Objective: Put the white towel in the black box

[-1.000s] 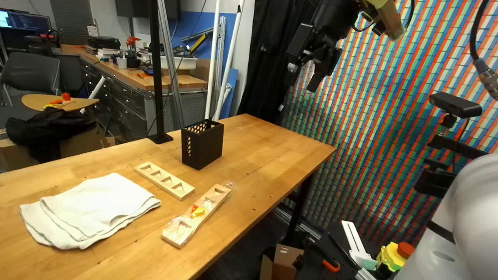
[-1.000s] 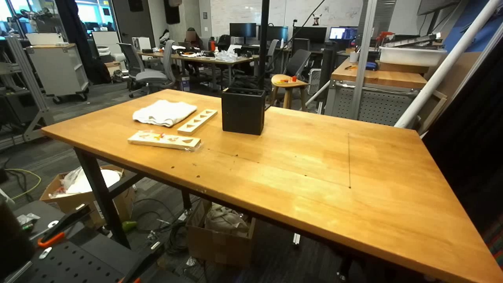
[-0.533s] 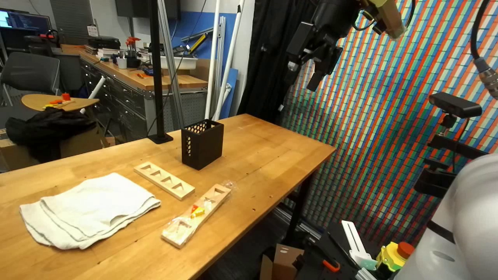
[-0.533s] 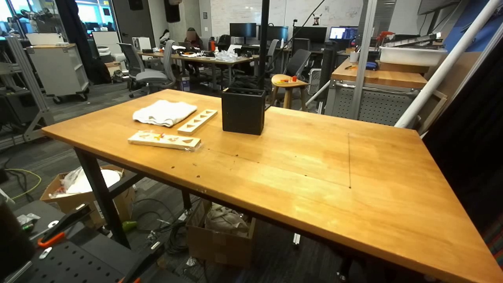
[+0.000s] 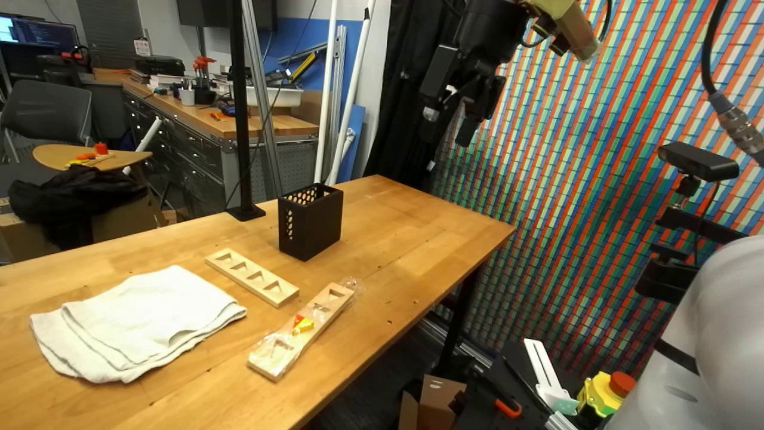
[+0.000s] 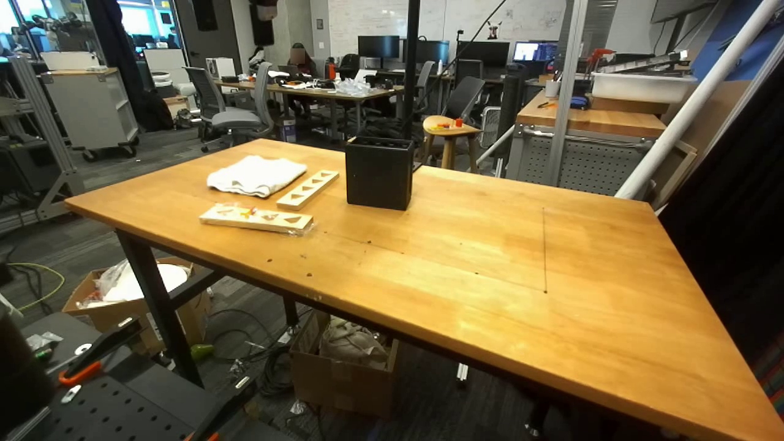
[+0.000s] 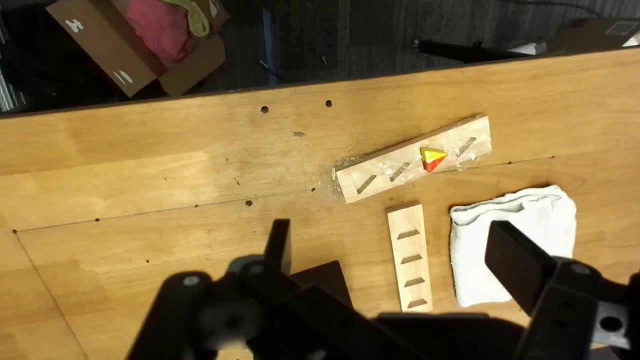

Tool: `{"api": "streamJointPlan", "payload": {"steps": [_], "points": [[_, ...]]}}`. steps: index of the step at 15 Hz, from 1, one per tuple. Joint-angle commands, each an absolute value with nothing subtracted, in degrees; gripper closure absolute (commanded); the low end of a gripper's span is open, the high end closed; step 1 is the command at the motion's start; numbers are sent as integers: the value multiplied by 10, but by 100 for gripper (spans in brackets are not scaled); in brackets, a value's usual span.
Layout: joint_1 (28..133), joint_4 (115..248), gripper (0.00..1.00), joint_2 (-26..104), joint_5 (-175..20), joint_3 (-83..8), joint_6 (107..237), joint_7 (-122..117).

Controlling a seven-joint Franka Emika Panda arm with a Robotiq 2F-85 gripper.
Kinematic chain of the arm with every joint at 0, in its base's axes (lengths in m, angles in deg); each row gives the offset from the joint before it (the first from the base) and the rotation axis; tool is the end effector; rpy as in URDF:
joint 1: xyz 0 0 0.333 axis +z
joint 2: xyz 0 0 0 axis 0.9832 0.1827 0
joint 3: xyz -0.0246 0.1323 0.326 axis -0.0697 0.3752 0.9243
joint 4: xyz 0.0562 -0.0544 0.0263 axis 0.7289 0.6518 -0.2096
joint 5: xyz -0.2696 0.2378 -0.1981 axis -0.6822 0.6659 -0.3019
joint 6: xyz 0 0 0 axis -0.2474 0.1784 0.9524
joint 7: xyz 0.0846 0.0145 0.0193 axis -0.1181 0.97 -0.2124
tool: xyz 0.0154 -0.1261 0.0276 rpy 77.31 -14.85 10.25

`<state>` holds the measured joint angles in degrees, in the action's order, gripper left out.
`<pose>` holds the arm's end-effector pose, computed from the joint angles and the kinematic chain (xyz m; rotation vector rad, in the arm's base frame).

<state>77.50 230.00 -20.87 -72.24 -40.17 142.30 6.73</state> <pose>0.3272 -0.0538 0.5536 -3.0221 0.0859 -0.1918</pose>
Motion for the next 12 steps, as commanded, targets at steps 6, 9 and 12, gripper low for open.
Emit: {"api": "streamJointPlan", "payload": {"steps": [6,9,12], "points": [[826,2192,0,-39,-728,-308,1523,68],[844,2149,0,27,-725,-291,1562,71],[859,2100,0,99,-737,-268,1582,66]]}}
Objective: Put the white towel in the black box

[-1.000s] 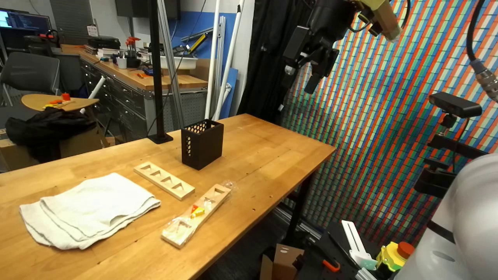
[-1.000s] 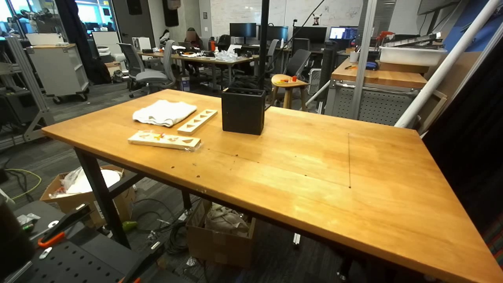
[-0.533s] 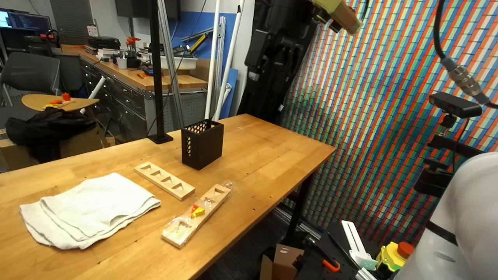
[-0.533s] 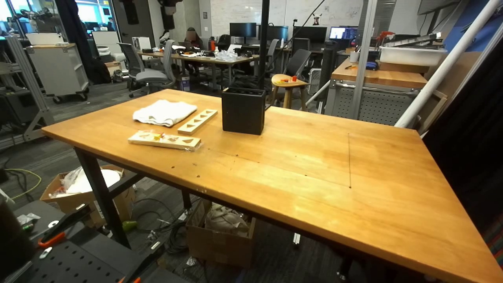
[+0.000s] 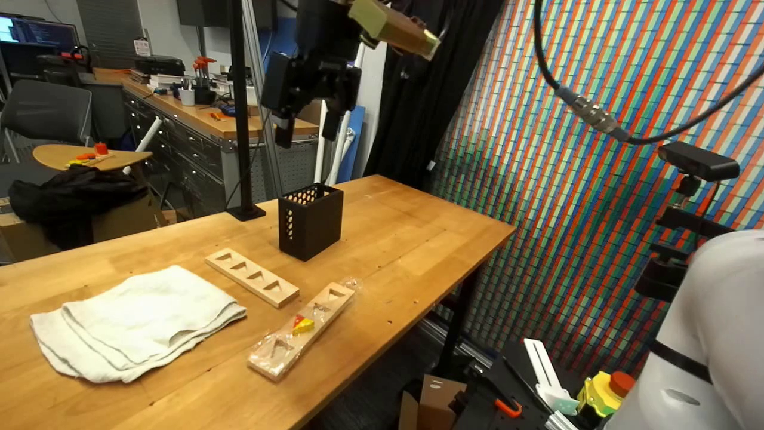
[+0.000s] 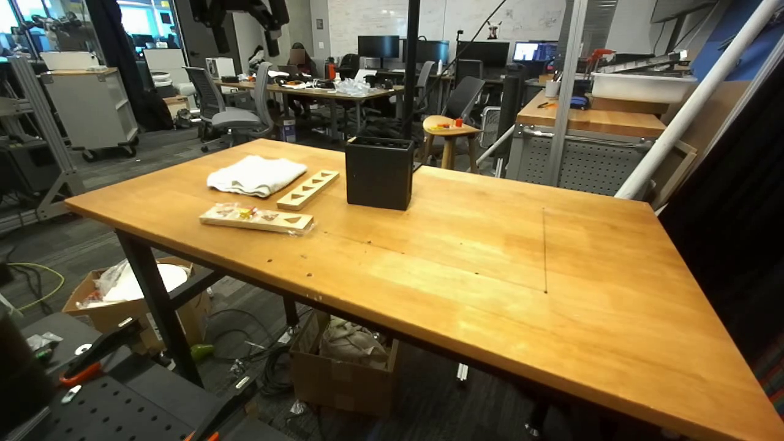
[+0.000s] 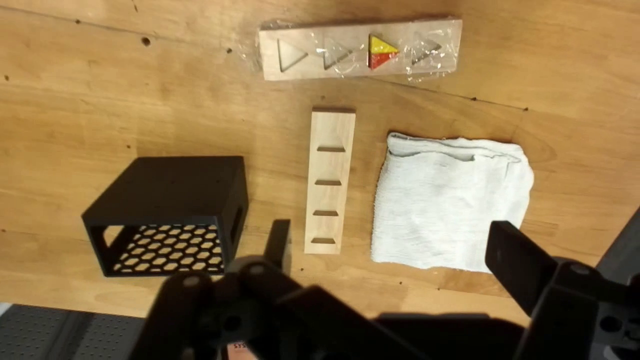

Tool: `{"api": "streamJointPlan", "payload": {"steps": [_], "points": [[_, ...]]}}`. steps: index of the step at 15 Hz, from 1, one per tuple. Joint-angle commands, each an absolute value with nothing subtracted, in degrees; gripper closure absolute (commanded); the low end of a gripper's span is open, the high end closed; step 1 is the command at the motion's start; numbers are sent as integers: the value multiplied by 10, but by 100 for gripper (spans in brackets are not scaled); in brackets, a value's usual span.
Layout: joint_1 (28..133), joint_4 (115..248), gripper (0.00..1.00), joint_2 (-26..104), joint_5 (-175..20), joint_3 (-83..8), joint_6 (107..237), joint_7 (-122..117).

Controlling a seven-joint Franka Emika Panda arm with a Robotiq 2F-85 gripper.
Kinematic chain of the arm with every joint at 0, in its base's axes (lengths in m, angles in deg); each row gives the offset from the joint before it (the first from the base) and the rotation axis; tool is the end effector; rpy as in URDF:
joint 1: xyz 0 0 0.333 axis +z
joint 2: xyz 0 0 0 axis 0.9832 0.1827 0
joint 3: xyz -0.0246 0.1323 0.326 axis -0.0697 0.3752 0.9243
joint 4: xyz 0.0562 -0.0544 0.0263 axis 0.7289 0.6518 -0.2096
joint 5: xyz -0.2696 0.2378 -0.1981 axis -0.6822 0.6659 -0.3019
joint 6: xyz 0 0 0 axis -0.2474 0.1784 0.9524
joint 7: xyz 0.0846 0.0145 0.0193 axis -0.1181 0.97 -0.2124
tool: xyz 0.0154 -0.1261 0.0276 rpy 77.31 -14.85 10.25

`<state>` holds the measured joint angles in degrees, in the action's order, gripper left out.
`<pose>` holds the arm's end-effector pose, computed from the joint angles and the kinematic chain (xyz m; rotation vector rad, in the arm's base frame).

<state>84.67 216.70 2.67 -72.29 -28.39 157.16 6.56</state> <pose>0.4701 0.0904 0.5364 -3.0859 -0.3604 -0.3081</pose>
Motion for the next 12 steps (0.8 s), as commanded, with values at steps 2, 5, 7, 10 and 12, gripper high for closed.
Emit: {"api": "streamJointPlan", "payload": {"steps": [2,5,7,10,12], "points": [[866,2071,0,136,-749,-256,1585,65],[878,2029,0,190,-768,-239,1586,63],[886,1996,0,227,-783,-230,1580,67],[899,1946,0,284,-802,-221,1578,74],[905,1920,0,321,-804,-219,1584,90]]}}
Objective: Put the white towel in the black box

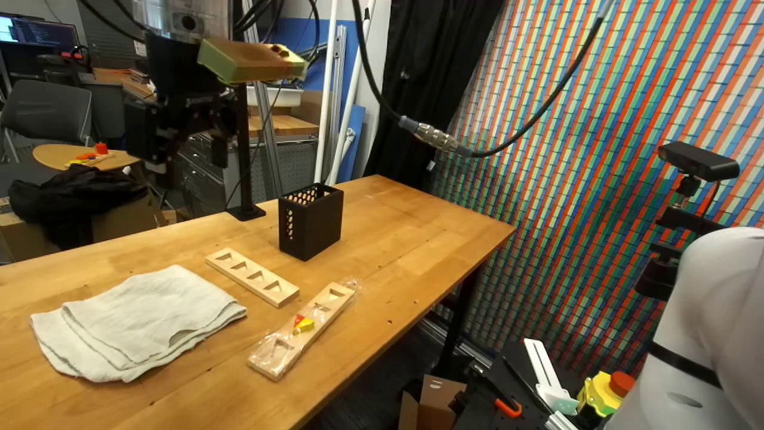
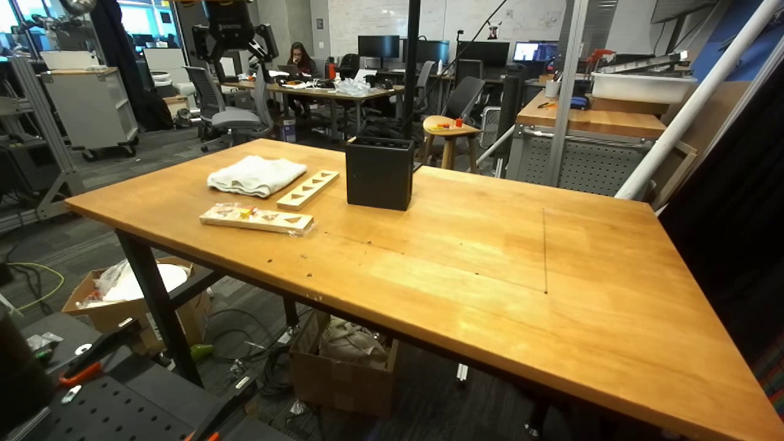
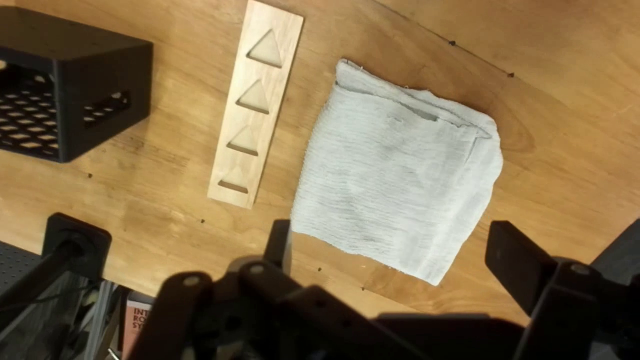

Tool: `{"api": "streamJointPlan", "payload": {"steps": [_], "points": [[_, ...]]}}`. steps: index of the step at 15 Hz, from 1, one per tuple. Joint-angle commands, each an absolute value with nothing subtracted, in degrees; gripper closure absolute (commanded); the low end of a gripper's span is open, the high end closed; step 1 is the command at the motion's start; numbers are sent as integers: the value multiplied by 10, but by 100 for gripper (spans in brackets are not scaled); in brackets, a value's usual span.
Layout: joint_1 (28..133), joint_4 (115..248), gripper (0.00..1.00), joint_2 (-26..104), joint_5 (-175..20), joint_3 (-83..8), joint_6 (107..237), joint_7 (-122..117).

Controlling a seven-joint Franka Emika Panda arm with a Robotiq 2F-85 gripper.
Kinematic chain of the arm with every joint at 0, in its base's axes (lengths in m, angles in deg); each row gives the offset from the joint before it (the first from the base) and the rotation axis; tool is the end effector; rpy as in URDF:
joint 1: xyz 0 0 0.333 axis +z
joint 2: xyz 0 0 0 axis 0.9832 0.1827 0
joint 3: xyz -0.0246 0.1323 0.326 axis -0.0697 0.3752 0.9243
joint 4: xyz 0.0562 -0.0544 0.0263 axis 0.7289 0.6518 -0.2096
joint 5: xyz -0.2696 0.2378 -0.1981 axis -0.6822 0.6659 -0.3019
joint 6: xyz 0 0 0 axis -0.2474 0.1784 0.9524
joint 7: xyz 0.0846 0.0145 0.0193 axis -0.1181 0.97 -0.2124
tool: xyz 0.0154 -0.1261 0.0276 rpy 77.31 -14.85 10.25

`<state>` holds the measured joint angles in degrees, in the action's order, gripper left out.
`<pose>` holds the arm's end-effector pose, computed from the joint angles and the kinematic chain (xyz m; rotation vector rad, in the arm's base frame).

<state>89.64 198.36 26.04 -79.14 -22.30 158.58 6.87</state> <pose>0.5729 0.2143 0.4824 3.0068 0.7422 0.2240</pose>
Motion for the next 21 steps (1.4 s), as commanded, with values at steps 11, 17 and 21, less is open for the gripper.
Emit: {"api": "streamJointPlan", "payload": {"steps": [11,17,21], "points": [[911,1824,0,477,-804,-228,1590,139],[923,1799,0,546,-812,-230,1582,127],[922,1782,0,584,-809,-232,1591,131]]}}
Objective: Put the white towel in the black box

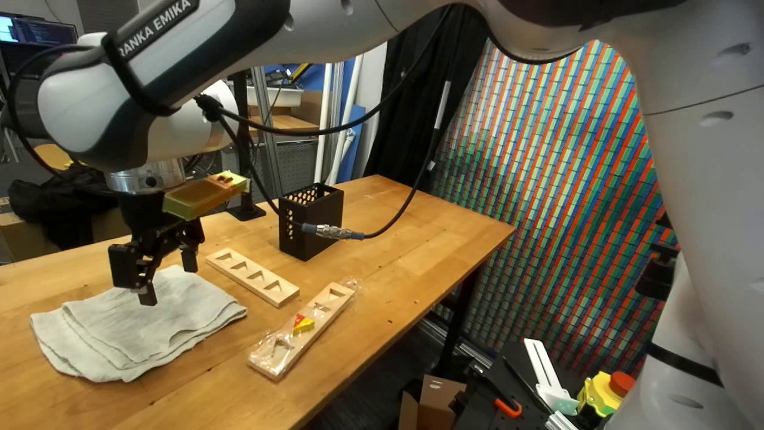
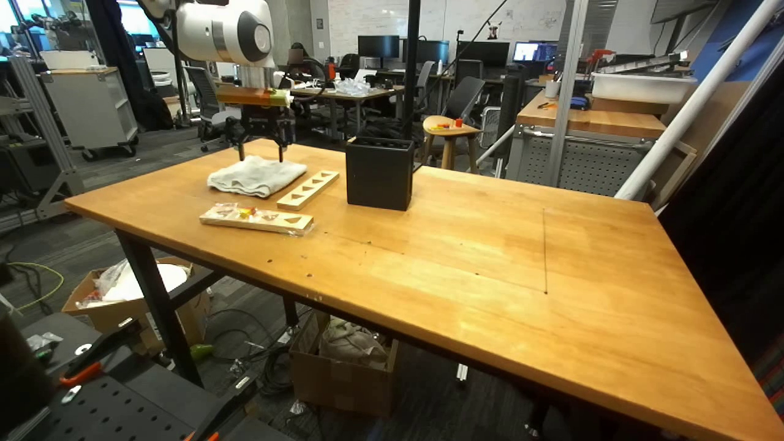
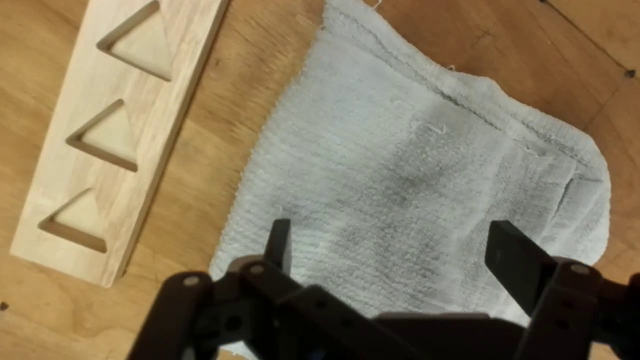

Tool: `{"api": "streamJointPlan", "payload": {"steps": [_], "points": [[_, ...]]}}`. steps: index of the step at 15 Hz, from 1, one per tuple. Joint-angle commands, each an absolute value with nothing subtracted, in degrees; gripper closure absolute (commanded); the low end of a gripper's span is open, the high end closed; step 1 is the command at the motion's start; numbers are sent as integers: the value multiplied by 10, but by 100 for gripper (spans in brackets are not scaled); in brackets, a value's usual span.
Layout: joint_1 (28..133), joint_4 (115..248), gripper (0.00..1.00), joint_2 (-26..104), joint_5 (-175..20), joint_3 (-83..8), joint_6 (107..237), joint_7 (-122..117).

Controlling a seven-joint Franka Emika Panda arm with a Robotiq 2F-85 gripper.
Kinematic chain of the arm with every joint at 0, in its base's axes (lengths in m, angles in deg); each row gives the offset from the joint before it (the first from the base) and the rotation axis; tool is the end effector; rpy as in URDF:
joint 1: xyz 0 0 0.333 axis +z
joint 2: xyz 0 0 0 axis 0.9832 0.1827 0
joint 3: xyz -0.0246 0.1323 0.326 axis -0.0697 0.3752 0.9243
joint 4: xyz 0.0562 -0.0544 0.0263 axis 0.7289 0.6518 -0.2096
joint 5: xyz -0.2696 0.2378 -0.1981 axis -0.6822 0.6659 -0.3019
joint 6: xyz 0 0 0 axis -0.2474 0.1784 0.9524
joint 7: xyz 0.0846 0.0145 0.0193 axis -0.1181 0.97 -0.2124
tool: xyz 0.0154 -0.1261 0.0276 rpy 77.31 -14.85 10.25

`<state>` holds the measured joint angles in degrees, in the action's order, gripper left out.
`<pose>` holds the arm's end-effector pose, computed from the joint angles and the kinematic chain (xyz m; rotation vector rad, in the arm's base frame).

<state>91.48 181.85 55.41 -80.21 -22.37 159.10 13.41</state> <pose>0.6655 0.2571 0.2843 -2.9728 -0.9546 0.1087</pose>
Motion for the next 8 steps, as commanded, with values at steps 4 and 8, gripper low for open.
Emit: {"api": "streamJointPlan", "payload": {"steps": [4,8], "points": [[922,1753,0,621,-811,-238,1590,132],[919,1727,0,652,-807,-241,1592,134]]}}
